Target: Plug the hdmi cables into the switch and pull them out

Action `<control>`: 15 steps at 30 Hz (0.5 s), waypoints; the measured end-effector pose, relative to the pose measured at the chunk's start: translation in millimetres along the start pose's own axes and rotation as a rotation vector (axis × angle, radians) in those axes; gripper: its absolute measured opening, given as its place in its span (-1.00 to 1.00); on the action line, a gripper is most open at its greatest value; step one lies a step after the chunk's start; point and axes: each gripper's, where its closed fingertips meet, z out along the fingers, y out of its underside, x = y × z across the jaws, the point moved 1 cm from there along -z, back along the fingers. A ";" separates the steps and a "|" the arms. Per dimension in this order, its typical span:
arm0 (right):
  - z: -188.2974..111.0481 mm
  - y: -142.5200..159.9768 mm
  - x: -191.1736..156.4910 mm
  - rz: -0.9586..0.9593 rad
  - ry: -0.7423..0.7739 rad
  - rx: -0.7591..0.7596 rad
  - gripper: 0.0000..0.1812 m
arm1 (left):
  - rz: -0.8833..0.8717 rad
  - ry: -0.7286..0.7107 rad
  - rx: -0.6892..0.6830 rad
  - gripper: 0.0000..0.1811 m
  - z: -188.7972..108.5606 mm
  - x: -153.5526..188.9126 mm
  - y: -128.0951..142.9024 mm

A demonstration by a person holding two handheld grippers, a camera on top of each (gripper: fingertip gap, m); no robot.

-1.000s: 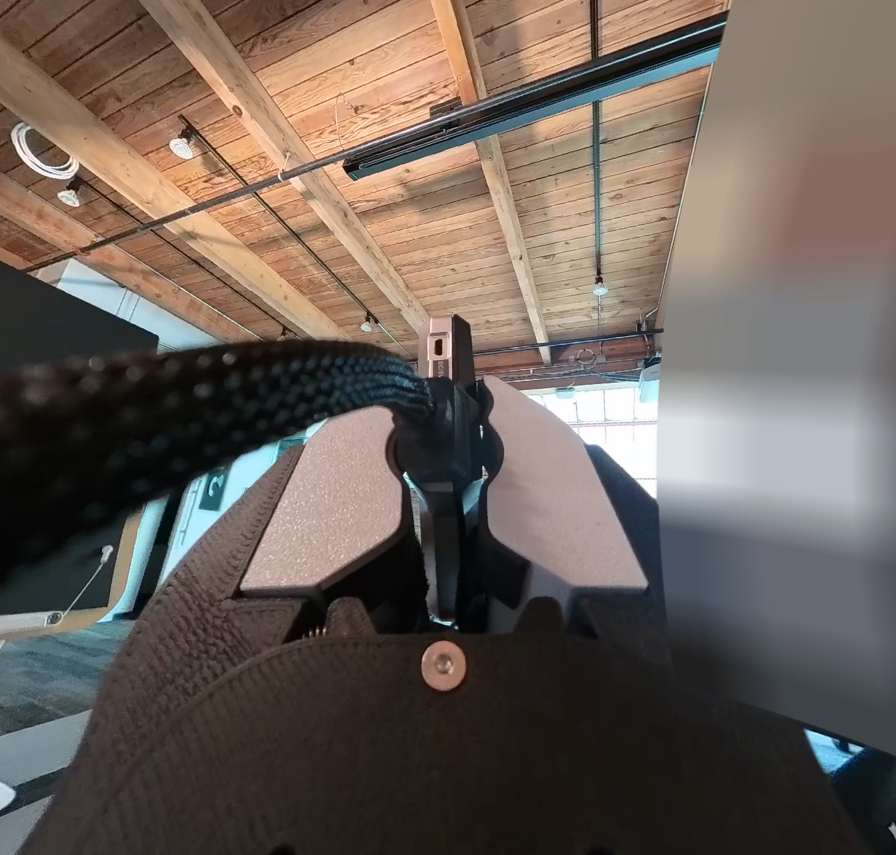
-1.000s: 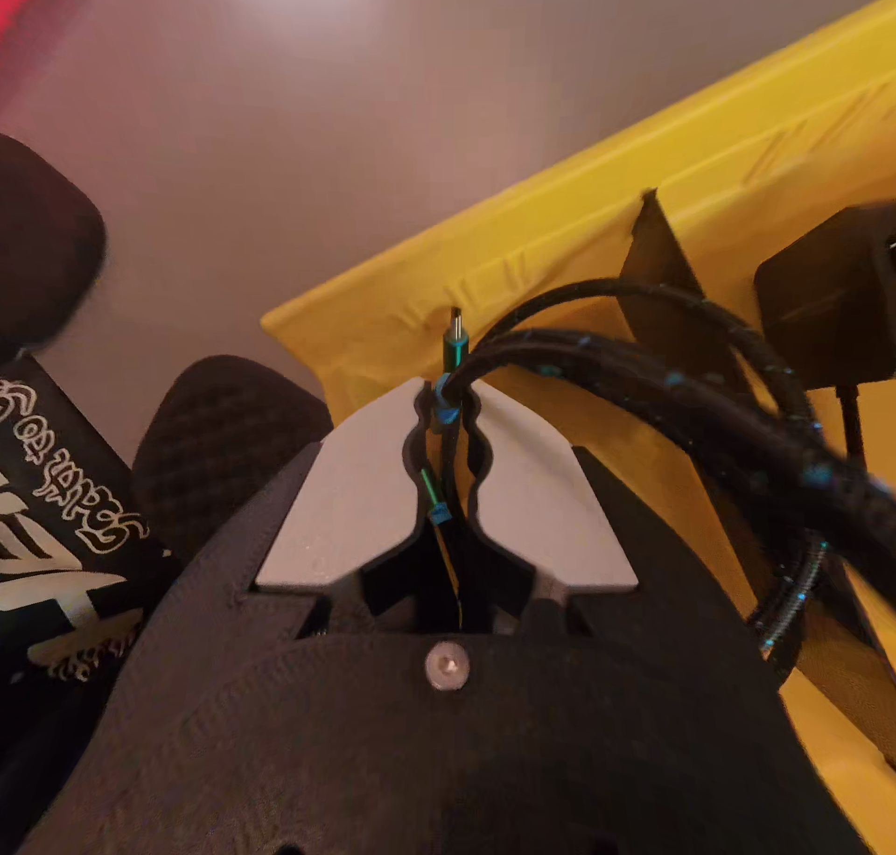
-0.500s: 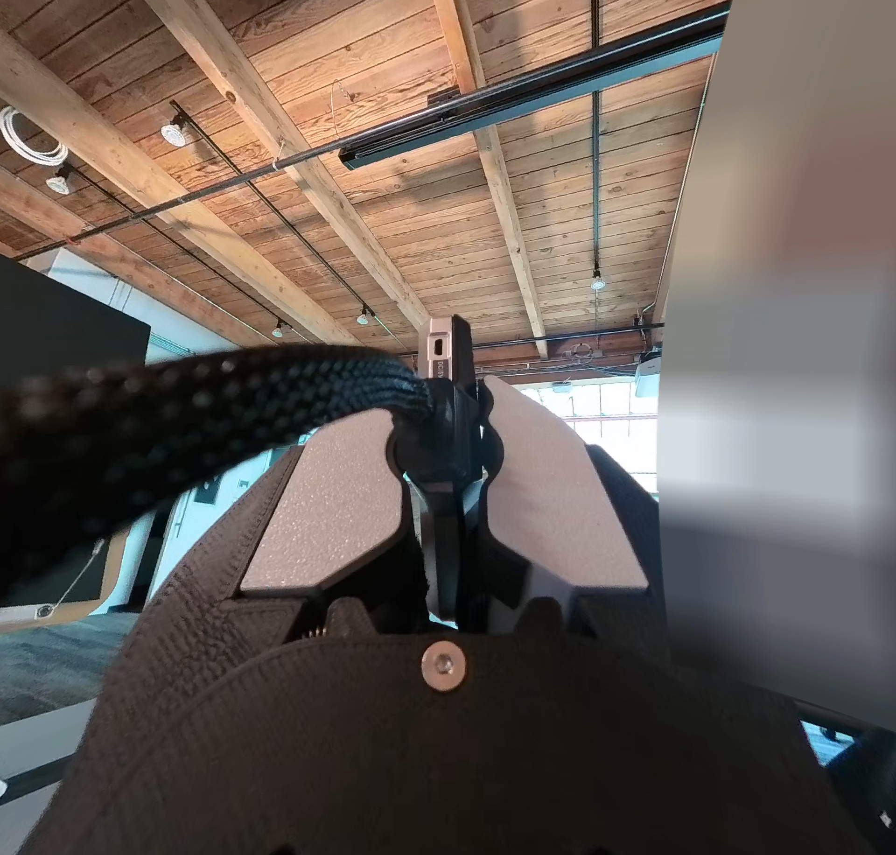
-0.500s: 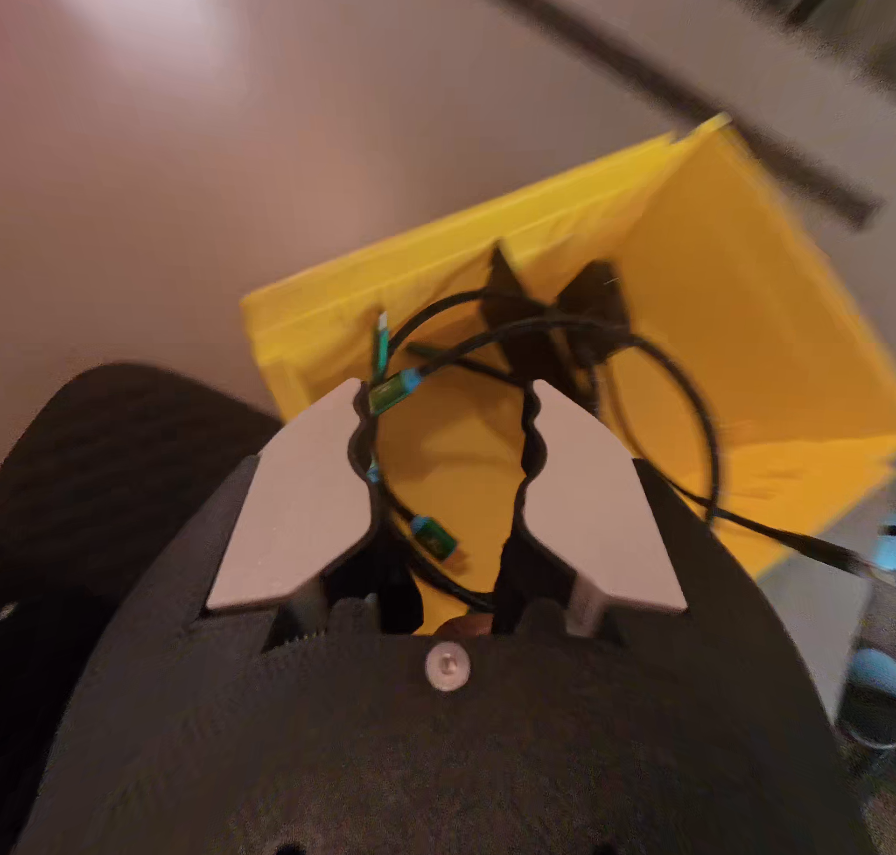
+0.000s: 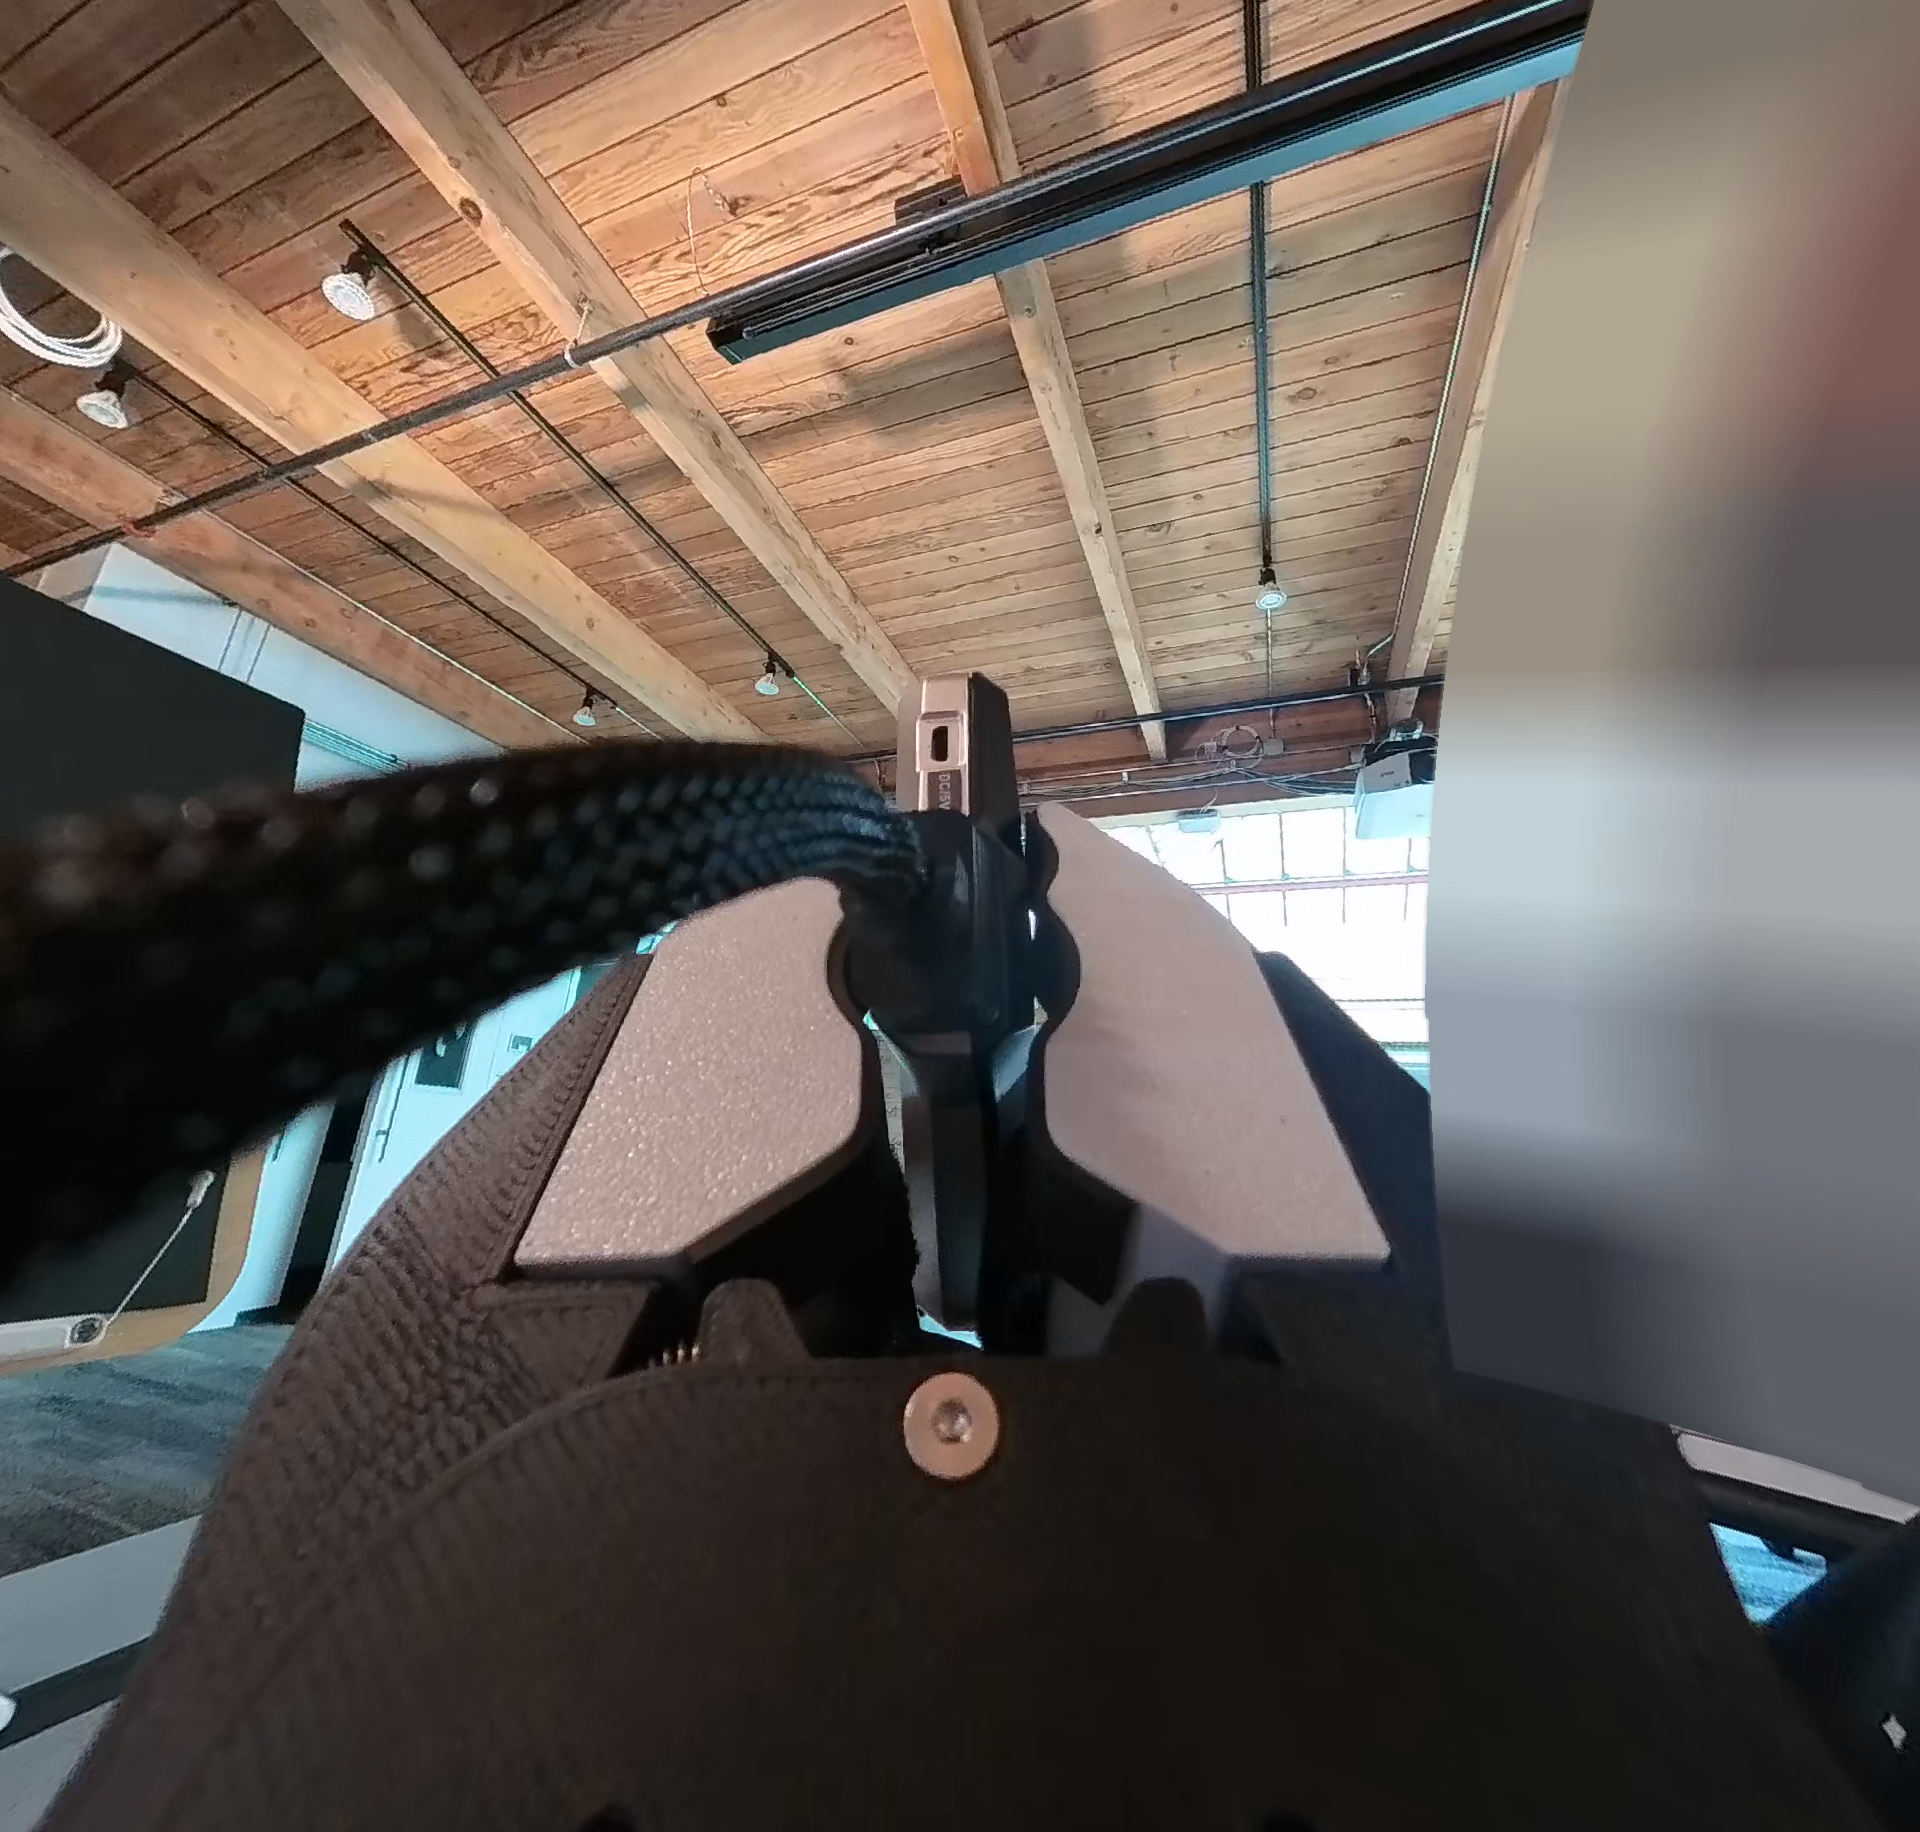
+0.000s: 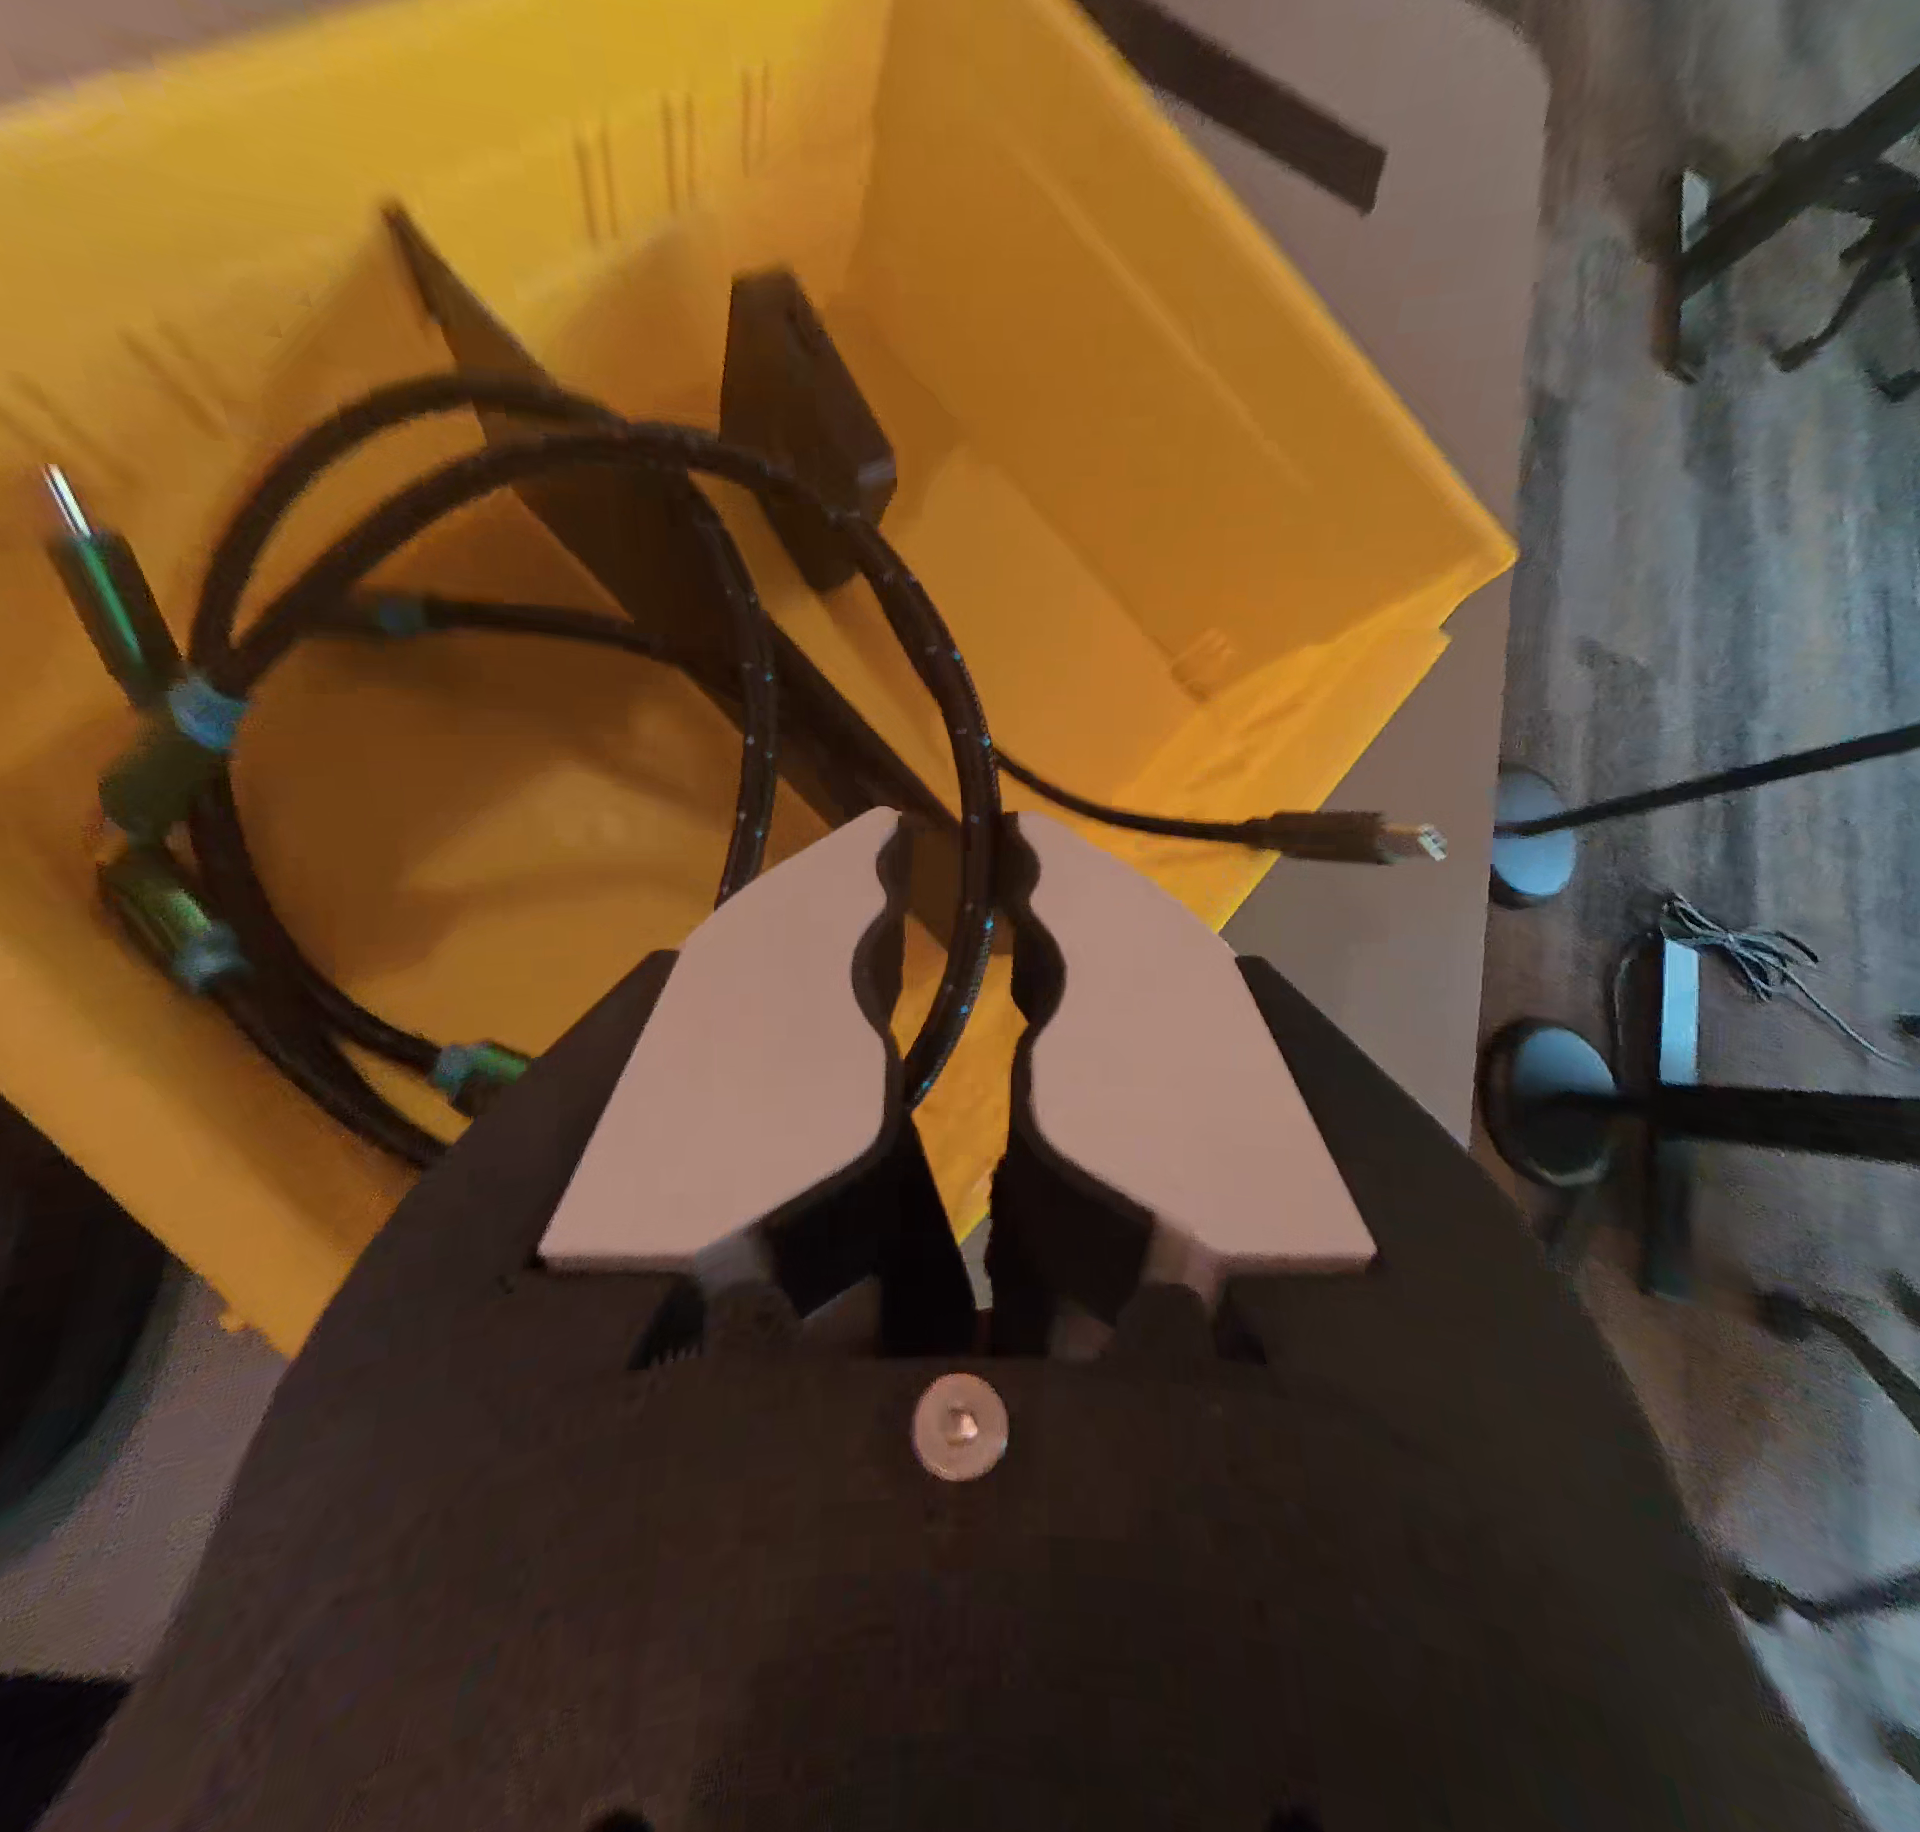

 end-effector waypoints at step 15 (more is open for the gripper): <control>-220.1 -160.2 -149.2 0.081 -0.806 1.291 0.16 | -0.068 0.165 -0.563 -0.74 4.4 21.1 96.2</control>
